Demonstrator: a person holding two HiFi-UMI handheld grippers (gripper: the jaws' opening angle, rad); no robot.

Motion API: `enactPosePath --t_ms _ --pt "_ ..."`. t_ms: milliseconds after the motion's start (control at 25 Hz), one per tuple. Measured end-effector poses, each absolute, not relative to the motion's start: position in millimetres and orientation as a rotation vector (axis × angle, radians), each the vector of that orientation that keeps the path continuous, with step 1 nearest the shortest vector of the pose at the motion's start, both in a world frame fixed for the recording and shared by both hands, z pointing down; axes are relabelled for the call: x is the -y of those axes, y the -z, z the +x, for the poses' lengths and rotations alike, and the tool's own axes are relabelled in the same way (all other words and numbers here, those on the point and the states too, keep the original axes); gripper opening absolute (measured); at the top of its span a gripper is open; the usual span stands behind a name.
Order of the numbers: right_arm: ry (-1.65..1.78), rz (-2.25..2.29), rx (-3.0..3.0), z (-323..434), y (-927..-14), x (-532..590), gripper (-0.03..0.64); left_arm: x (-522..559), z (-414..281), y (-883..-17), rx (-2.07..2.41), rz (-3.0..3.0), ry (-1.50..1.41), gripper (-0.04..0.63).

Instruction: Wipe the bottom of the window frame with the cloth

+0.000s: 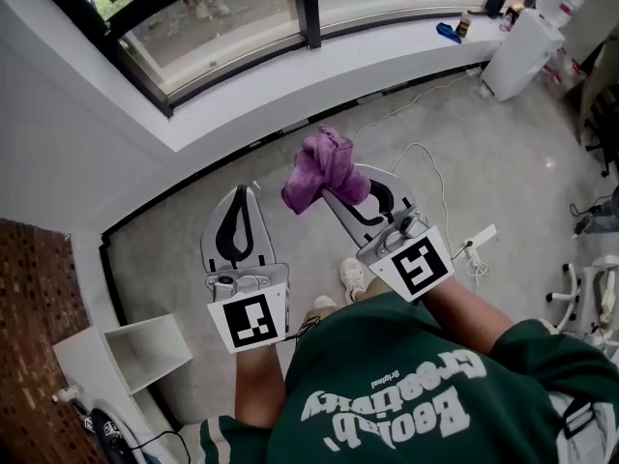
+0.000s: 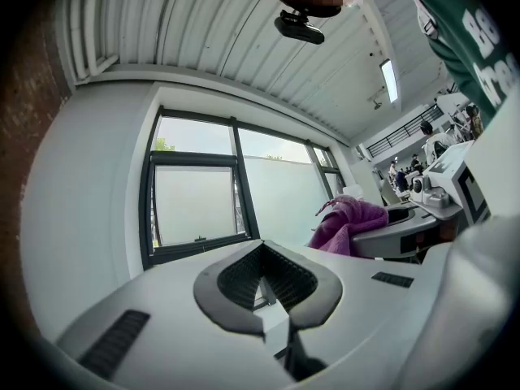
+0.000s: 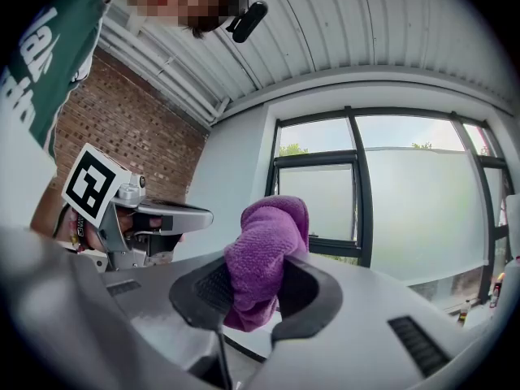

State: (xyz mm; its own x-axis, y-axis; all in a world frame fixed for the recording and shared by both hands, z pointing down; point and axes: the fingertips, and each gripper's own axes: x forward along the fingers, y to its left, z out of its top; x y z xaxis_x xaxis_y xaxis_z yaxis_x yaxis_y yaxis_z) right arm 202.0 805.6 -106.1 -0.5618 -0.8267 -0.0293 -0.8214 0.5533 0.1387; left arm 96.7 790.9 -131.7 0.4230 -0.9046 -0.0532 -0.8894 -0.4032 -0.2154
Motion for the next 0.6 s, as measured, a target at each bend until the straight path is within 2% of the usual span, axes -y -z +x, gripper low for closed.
enactPosePath --t_ms 600 --pt "0.217 1.416 2.815 250.2 108.4 -719.0 0.106 -710.2 127.3 137.2 -1.666 -2.388 0.109 0.008"
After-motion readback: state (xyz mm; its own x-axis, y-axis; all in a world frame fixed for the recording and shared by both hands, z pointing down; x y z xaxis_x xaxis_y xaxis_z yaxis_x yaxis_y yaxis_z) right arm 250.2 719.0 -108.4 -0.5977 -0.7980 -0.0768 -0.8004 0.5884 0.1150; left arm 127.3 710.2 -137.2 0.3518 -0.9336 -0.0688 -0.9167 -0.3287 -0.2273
